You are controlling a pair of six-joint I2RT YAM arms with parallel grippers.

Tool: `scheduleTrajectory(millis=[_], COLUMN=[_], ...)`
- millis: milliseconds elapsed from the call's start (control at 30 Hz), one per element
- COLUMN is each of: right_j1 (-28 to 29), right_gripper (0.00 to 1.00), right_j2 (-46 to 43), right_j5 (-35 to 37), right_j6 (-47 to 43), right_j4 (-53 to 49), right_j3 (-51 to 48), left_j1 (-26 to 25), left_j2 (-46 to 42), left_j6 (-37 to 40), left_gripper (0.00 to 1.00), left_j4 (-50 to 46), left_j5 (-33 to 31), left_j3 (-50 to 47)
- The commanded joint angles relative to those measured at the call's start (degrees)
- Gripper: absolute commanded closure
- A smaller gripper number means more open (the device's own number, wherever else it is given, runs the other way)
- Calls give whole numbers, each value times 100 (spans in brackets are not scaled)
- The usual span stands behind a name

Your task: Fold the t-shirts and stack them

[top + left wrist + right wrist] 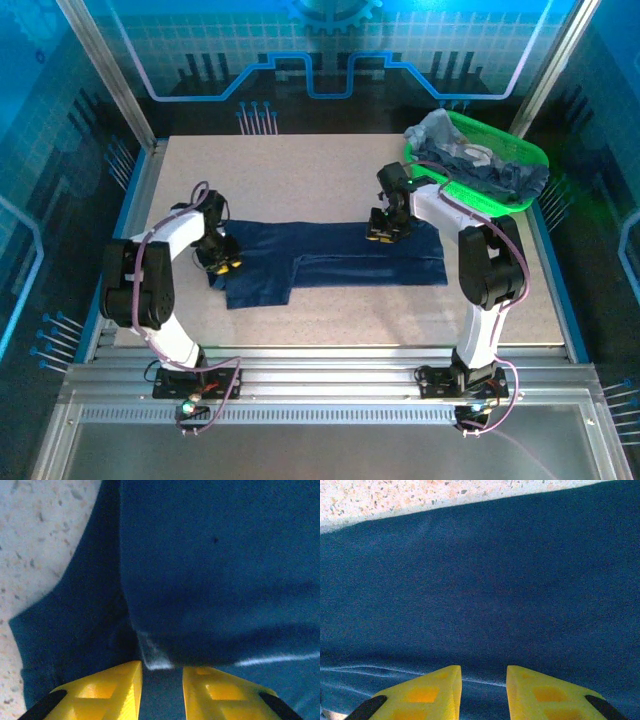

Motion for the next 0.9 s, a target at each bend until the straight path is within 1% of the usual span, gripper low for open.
scheduleTrajectory(millis=[0,167,267,333,400,500,667,867], right_j1=[-59,-57,-57,-60,-50,-48,-48,-39], right_gripper=[69,69,69,69,69,69,69,69], right_j2=[-105,-43,-1,34,43,45,44,86], right_j5=[-47,-74,-83,-83,-77,-57,-47,-56], right_j6=[-37,-15,-15,-19,-15,-23,-24,-4], right_j4=[-77,-77,-86,-95,-108,-130,-126,-100], right_j3=[46,102,140,182,194,222,187,209], left_j1=[71,71,72,71,71,71,67,66], left_j2=[58,-2,76,168,191,11,-353,-637], left_j6=[447,596,640,611,570,456,349,243], left_gripper=[69,62,62,63,67,76,91,96], left_j4=[166,231,313,349,425,474,249,-31], left_j5=[-290,-506,-389,-343,-276,-226,-191,-109], left_j3=[-37,-106,-115,-102,-119,-112,-7,22])
